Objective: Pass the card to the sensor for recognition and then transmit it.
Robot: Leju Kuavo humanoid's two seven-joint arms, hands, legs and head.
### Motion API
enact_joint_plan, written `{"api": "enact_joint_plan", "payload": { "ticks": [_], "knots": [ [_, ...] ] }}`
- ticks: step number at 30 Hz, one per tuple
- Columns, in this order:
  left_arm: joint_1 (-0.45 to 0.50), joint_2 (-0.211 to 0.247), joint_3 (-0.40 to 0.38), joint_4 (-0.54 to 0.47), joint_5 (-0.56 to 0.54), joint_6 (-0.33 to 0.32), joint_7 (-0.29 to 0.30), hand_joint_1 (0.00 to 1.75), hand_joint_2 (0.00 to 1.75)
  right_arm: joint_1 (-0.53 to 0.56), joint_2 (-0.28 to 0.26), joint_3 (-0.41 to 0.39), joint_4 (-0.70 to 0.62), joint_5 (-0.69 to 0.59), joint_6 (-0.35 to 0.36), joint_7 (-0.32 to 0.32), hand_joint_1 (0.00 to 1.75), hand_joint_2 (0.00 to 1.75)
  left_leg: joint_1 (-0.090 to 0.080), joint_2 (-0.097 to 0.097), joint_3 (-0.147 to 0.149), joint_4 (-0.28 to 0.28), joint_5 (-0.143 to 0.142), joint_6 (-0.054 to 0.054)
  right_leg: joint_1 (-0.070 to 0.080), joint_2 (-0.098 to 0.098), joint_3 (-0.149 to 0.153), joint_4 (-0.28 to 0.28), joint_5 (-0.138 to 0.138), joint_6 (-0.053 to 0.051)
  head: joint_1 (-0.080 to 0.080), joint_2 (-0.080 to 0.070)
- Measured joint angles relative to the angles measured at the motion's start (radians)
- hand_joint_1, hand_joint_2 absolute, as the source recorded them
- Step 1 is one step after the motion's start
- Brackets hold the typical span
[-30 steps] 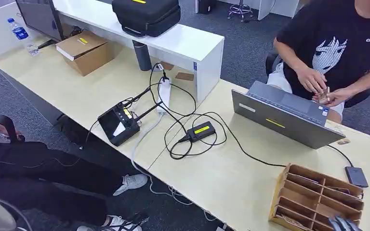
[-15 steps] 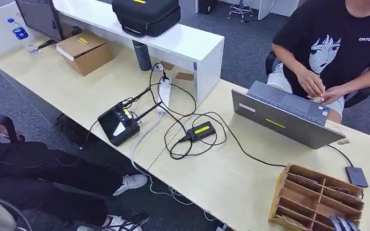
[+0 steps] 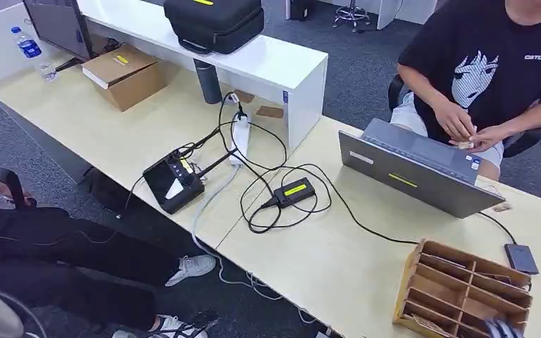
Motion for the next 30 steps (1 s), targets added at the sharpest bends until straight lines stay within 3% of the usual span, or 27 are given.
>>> {"api": "enact_joint_plan", "payload": {
  "ticks": [11,13,30],
  "knots": [
    [0.0,0.0,0.0,0.0,-0.001,0.0,0.0,0.0,1.75,-0.006,0.015,-0.019,0.0,0.0,-0.011,0.0,1.5,1.75,0.0,0.0,0.0,0.0,0.0,0.0,0.0,0.0,0.0,0.0,0.0,0.0,0.0,0.0],
    [0.0,0.0,0.0,0.0,-0.001,0.0,0.0,0.0,1.75,-0.006,0.017,-0.022,0.0,0.0,-0.011,0.0,1.36,1.75,0.0,0.0,0.0,0.0,0.0,0.0,0.0,0.0,0.0,0.0,0.0,0.0,0.0,0.0],
    [-0.002,0.0,0.0,0.0,-0.016,0.0,0.0,0.0,1.75,-0.035,0.069,-0.019,0.001,0.018,-0.057,-0.008,1.47,1.75,0.0,0.0,0.0,0.0,0.0,0.0,0.0,0.0,0.0,0.0,0.0,0.0,0.0,0.0]
  ]
}}
